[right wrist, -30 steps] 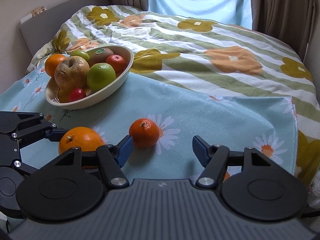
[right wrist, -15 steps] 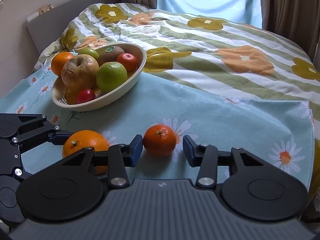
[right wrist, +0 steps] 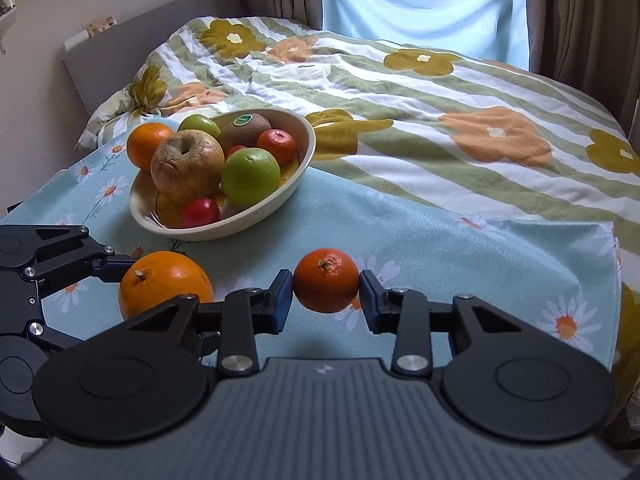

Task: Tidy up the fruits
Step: 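Carry the orange with the left gripper while the right gripper carries the tangerine to the bowl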

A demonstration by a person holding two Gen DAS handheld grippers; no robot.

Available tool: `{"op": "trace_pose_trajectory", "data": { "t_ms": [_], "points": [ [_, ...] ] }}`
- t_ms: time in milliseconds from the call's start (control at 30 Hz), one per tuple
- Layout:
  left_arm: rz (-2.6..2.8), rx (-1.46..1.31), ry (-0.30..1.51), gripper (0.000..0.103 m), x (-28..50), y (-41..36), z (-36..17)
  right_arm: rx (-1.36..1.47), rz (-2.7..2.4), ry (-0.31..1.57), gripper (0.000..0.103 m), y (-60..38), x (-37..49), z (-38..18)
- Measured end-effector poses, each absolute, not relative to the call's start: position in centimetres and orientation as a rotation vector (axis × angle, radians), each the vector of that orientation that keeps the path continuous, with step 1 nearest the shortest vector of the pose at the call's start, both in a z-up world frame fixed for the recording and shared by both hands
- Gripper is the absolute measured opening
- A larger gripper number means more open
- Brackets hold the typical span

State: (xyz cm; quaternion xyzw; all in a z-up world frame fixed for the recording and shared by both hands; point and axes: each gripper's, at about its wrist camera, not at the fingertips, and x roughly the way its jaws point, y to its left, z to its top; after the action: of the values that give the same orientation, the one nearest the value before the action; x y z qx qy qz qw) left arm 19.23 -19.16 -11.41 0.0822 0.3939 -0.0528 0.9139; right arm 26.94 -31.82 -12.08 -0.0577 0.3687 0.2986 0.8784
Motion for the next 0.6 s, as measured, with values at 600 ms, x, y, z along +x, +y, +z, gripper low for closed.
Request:
{"op": "trace_pose_trajectory", "data": {
  "t_ms": [600],
  "points": [
    [-0.003, 0.113, 0.699, 0.066, 14.7, -13.5, -3.3, -0.124, 0.62, 0.697, 0.051, -28.4, 21.1, -3.5]
  ]
}}
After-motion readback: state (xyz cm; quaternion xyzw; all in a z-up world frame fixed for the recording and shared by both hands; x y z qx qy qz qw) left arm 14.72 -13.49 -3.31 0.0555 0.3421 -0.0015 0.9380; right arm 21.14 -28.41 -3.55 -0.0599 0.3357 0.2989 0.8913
